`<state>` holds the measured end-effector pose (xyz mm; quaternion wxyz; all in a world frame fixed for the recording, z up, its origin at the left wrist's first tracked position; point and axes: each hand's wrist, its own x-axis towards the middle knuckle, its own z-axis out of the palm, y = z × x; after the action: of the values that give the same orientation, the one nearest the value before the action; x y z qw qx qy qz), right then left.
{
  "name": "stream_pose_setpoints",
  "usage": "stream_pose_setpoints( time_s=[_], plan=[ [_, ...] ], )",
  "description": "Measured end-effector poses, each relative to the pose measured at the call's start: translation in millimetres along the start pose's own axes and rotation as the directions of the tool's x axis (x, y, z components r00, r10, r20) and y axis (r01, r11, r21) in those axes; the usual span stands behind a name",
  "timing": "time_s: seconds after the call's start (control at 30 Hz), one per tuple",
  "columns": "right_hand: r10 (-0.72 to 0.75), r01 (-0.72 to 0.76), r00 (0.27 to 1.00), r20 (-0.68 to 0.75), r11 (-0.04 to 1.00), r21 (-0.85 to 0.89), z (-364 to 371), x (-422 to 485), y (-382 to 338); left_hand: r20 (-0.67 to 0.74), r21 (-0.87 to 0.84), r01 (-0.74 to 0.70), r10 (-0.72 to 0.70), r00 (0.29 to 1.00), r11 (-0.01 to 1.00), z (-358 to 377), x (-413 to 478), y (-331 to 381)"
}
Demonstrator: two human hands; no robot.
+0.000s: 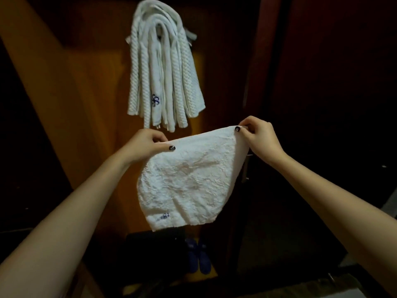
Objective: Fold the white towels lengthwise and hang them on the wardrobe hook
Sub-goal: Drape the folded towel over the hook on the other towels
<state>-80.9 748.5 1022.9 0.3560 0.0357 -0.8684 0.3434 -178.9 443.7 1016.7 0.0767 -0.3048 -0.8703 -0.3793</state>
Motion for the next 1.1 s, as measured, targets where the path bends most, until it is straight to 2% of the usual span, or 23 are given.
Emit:
stream_pose_setpoints(
  time_s=[0.1,0.37,0.5,0.63,0.77,0.87,1.0,1.1],
  plan=[
    [-0.027,0.027,1.0,0.012,1.0,0.009,9.5,17.1,2.4,0.089,0.029,0.054,-0.057,0.994,0.998,-17.6,-2.6,-1.8],
    [-0.107,0.096,0.99,0.09,0.988,0.118,38.1,29.4,20.7,-0.114,0.073,0.1,-0.091,0.989,0.992,-27.6,-16.6,-15.5],
    [-0.064,0.053,0.994,0.085,0.99,0.127,41.9,35.3,32.5,-0.101,0.02,0.125,-0.122,0.987,0.992,-36.5,-18.5,-20.7],
    [-0.022,0.017,0.997,0.077,0.998,0.069,46.4,42.8,39.0,-0.291,0.019,0.135,-0.123,0.949,0.991,-38.0,-18.5,-29.1],
    [0.047,-0.046,0.994,0.097,0.999,-0.002,59.9,47.8,34.5,-0.428,-0.117,0.086,-0.128,0.895,0.989,-32.9,-13.4,-31.2],
    [0.055,-0.067,0.993,0.108,0.991,0.117,65.6,47.1,25.5,-0.45,-0.171,0.047,-0.12,0.885,0.984,-25.5,-7.8,-28.0],
    [0.078,-0.142,0.977,0.2,0.934,0.328,72.9,42.9,13.6,-0.45,-0.24,-0.016,-0.096,0.888,0.971,-13.5,-2.2,-24.5],
    [0.064,-0.125,0.975,0.212,0.949,0.289,77.5,40.3,11.5,-0.425,-0.227,0.012,-0.11,0.898,0.974,-6.3,-1.4,-28.0]
  ],
)
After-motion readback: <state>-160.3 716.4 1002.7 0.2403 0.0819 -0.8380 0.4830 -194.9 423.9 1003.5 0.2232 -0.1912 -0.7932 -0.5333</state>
